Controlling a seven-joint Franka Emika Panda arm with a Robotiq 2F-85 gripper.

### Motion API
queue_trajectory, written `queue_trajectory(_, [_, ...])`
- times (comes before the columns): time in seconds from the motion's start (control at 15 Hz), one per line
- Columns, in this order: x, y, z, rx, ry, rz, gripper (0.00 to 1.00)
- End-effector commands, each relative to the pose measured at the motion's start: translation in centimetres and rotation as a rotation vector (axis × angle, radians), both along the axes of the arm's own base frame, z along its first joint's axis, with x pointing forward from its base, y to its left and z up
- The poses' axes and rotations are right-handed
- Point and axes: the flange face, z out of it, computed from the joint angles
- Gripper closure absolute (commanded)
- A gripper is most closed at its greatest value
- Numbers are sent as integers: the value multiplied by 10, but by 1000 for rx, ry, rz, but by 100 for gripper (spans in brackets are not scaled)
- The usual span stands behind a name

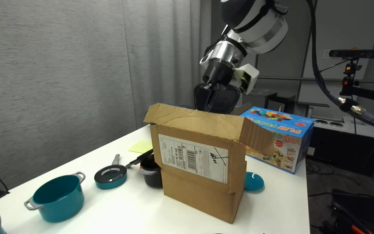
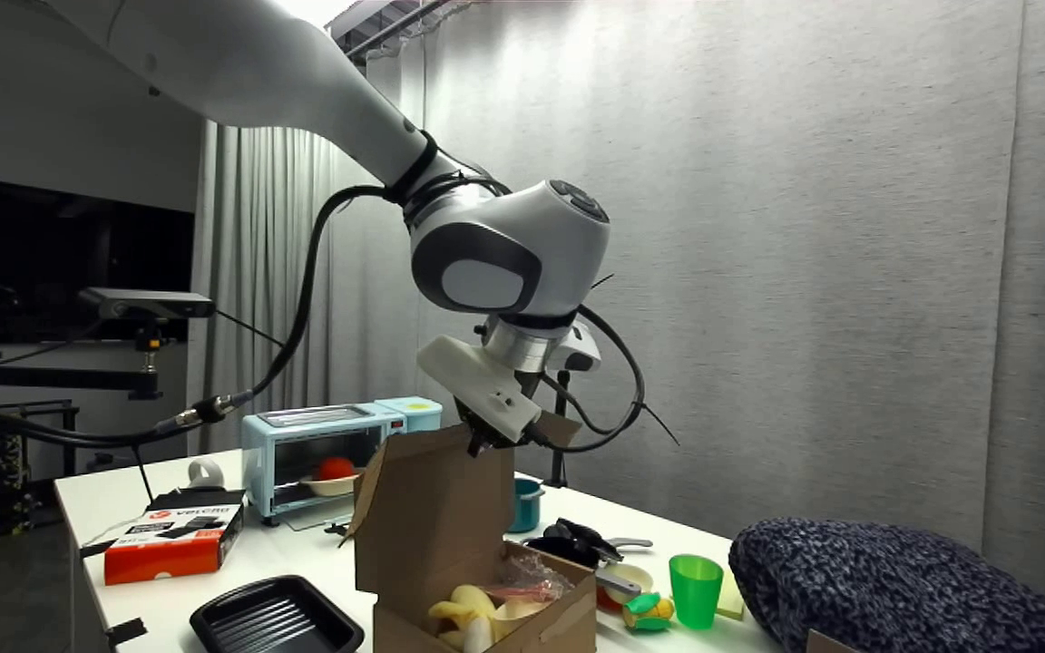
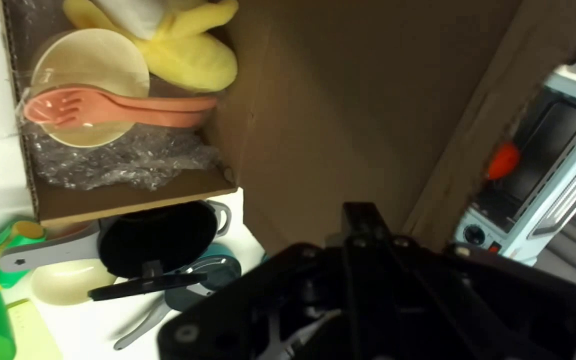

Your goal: Open the box

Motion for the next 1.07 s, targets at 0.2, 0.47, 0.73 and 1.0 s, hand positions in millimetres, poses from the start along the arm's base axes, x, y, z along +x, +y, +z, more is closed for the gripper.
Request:
queue_trajectory(0.2, [-17, 55, 3, -216, -97, 268, 100])
queue_trajectory(0.47, [-25, 86, -2, -311, -168, 379, 100])
queue_trajectory(0.73, [-29, 106, -13, -359, -202, 432, 100])
queue_trajectory(1.0, [-28, 110, -34, -395, -214, 419, 100])
